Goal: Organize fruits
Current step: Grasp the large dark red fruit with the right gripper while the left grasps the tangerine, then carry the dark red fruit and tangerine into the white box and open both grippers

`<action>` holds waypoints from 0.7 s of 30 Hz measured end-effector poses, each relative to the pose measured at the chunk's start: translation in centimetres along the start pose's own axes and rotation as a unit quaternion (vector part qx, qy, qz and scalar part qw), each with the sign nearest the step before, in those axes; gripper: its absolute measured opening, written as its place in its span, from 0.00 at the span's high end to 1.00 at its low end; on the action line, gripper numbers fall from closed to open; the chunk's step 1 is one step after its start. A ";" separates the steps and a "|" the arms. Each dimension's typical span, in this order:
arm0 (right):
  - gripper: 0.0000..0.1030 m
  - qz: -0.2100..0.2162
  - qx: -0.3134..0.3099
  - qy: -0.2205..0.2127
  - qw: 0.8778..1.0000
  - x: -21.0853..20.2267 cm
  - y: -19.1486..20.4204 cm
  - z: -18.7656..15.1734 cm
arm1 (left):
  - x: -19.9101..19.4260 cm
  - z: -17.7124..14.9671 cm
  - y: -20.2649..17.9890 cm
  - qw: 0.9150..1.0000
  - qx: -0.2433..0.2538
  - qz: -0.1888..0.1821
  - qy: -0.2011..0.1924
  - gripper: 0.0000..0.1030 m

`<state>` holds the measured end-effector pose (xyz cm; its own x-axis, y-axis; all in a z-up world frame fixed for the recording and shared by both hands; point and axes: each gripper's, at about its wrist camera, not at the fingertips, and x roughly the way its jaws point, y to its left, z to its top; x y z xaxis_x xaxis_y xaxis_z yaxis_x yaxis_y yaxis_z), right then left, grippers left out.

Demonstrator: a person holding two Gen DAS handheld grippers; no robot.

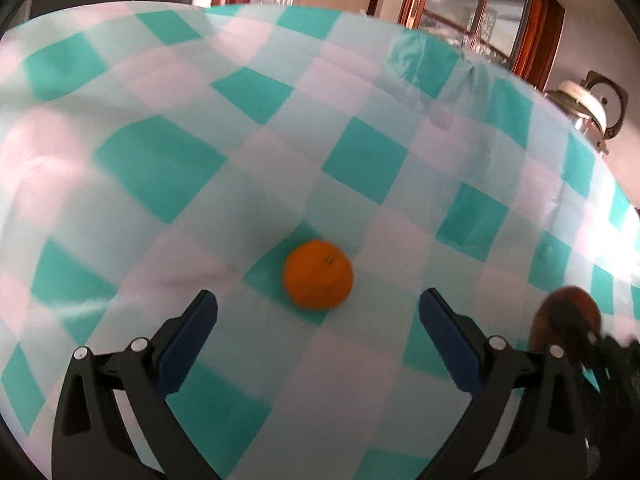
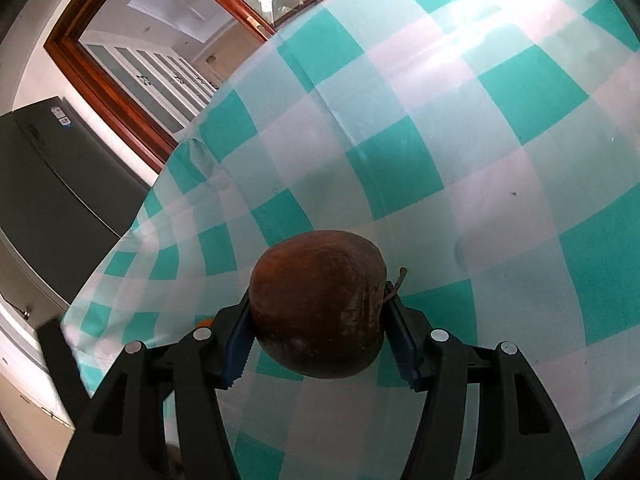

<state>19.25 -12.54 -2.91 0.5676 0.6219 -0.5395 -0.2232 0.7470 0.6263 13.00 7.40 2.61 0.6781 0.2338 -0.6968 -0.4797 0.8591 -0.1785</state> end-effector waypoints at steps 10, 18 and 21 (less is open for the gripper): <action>0.43 0.005 -0.007 -0.001 1.000 0.2 0.3 0.0 | 2.9 0.8 -1.8 0.997 0.039 0.052 0.045 0.60; 0.44 0.012 0.002 0.000 1.000 0.3 -0.3 0.1 | -5.0 -3.1 1.6 1.000 -0.012 0.002 -0.007 0.60; 0.44 0.012 -0.004 0.000 1.000 0.4 -0.1 0.1 | -8.6 -6.4 2.8 0.999 -0.004 0.000 -0.033 0.60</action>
<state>19.55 -12.41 -3.16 0.5616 0.6398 -0.5247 -0.2429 0.7337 0.6346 2.28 4.88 3.68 0.7137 0.2638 -0.6489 -0.4838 0.8556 -0.1843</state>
